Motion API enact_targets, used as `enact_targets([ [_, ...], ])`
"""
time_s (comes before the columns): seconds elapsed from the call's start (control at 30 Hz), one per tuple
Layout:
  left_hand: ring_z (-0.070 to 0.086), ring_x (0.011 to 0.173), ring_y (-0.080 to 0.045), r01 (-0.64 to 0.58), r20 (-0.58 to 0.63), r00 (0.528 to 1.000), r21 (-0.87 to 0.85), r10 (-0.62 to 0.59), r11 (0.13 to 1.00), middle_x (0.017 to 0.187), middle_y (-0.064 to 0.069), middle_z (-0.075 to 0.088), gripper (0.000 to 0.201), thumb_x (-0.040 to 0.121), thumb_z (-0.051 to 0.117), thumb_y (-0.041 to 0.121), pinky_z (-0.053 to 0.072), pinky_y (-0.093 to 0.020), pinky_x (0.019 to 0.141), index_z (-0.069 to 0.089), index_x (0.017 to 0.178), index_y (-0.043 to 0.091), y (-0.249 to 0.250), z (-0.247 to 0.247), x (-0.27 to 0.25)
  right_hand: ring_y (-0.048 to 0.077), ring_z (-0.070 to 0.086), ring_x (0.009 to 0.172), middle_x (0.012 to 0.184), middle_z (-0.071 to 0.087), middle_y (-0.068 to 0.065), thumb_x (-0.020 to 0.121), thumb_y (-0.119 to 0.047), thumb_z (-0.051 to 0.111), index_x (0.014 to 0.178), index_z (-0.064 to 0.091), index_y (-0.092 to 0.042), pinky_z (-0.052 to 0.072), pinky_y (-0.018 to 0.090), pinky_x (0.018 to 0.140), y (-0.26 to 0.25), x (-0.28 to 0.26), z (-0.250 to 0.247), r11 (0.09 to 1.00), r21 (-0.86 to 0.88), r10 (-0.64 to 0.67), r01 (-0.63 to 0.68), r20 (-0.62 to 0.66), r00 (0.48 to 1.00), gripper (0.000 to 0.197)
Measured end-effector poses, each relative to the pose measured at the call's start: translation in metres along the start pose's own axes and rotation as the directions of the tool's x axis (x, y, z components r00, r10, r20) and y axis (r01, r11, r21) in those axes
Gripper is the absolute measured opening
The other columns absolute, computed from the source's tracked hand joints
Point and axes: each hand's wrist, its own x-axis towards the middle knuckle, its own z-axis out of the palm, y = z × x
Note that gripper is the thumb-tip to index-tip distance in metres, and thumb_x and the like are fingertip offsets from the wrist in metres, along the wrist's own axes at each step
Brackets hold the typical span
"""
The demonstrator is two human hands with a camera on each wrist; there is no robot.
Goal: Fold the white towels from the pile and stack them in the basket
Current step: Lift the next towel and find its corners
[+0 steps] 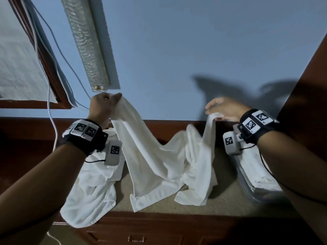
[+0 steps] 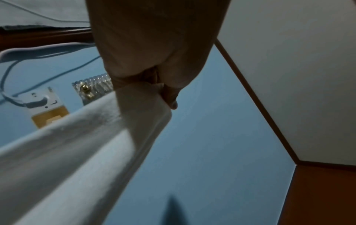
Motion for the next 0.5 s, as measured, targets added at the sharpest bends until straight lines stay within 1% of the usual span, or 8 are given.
enact_targets([
  [0.07, 0.060, 0.064, -0.022, 0.023, 0.036, 0.999, 0.011, -0.024, 1.000, 0.076, -0.009, 0.065, 0.030, 0.094, 0.075, 0.033, 0.048, -0.020, 0.045, 0.070, 0.091, 0.004, -0.009, 0.007, -0.010, 0.016, 0.062, 0.079, 0.080, 0.069, 0.000, 0.091, -0.007, 0.076, 0.087, 0.075, -0.016, 0.054, 0.030, 0.068, 0.009, -0.006, 0.006, 0.999, 0.008, -0.051, 0.051, 0.007, 0.999, 0.010],
  [0.13, 0.062, 0.068, -0.023, 0.047, 0.114, 0.993, -0.026, -0.043, 0.999, 0.079, -0.011, 0.066, 0.027, 0.098, 0.072, 0.028, 0.051, -0.020, 0.049, 0.069, 0.093, 0.001, -0.013, 0.015, -0.020, 0.017, 0.066, 0.092, 0.087, 0.075, -0.001, 0.095, -0.005, 0.070, 0.096, 0.078, -0.012, 0.060, 0.035, 0.082, 0.008, -0.021, 0.015, 0.983, 0.154, -0.104, 0.097, 0.040, 0.994, 0.010],
  [0.2, 0.068, 0.082, -0.029, 0.103, 0.237, 0.969, -0.130, -0.070, 0.986, 0.088, -0.016, 0.069, 0.020, 0.102, 0.066, 0.018, 0.060, -0.028, 0.066, 0.068, 0.097, -0.001, -0.013, 0.026, -0.030, 0.014, 0.066, 0.094, 0.089, 0.075, -0.003, 0.096, 0.005, 0.062, 0.110, 0.076, -0.006, 0.061, 0.030, 0.084, -0.001, -0.041, 0.023, 0.937, 0.330, -0.168, 0.114, 0.140, 0.976, 0.023],
  [0.23, 0.070, 0.091, -0.033, 0.115, 0.302, 0.952, -0.170, -0.059, 0.979, 0.096, -0.021, 0.071, 0.018, 0.103, 0.063, 0.014, 0.062, -0.034, 0.077, 0.067, 0.102, -0.004, -0.012, 0.031, -0.036, 0.012, 0.066, 0.093, 0.090, 0.072, -0.004, 0.093, 0.011, 0.059, 0.117, 0.074, -0.006, 0.059, 0.027, 0.085, -0.005, -0.050, 0.026, 0.924, 0.354, -0.222, 0.144, 0.191, 0.956, 0.032],
  [0.3, 0.071, 0.103, -0.036, 0.113, 0.401, 0.916, -0.216, -0.017, 0.970, 0.111, -0.028, 0.071, 0.020, 0.105, 0.058, 0.009, 0.061, -0.042, 0.092, 0.065, 0.112, -0.009, -0.007, 0.040, -0.048, 0.013, 0.067, 0.098, 0.098, 0.072, -0.002, 0.088, 0.019, 0.059, 0.127, 0.070, -0.007, 0.055, 0.025, 0.088, -0.013, -0.063, 0.032, 0.911, 0.325, -0.343, 0.253, 0.258, 0.903, 0.048],
  [0.4, 0.074, 0.103, -0.032, 0.074, 0.466, 0.882, -0.274, 0.065, 0.959, 0.112, -0.025, 0.073, 0.020, 0.106, 0.056, 0.010, 0.061, -0.041, 0.092, 0.065, 0.114, -0.007, 0.004, 0.050, -0.067, 0.016, 0.071, 0.106, 0.111, 0.076, 0.002, 0.085, 0.020, 0.065, 0.130, 0.070, -0.010, 0.055, 0.029, 0.098, -0.026, -0.076, 0.044, 0.886, 0.162, -0.462, 0.434, 0.245, 0.853, 0.055],
  [0.47, 0.075, 0.098, -0.028, 0.055, 0.483, 0.869, -0.305, 0.104, 0.951, 0.104, -0.018, 0.076, 0.017, 0.106, 0.056, 0.010, 0.061, -0.038, 0.088, 0.065, 0.110, -0.004, 0.010, 0.056, -0.077, 0.015, 0.074, 0.102, 0.106, 0.078, -0.003, 0.085, 0.006, 0.077, 0.123, 0.075, -0.018, 0.056, 0.035, 0.100, -0.033, -0.080, 0.056, 0.860, 0.037, -0.505, 0.509, 0.213, 0.837, 0.044],
  [0.5, 0.075, 0.095, -0.026, 0.047, 0.489, 0.864, -0.314, 0.119, 0.948, 0.100, -0.015, 0.076, 0.015, 0.107, 0.056, 0.011, 0.062, -0.037, 0.086, 0.065, 0.107, -0.001, 0.011, 0.057, -0.081, 0.016, 0.076, 0.097, 0.100, 0.079, -0.004, 0.085, -0.010, 0.083, 0.115, 0.079, -0.020, 0.058, 0.038, 0.098, -0.037, -0.084, 0.061, 0.851, -0.006, -0.514, 0.525, 0.196, 0.835, 0.032],
])
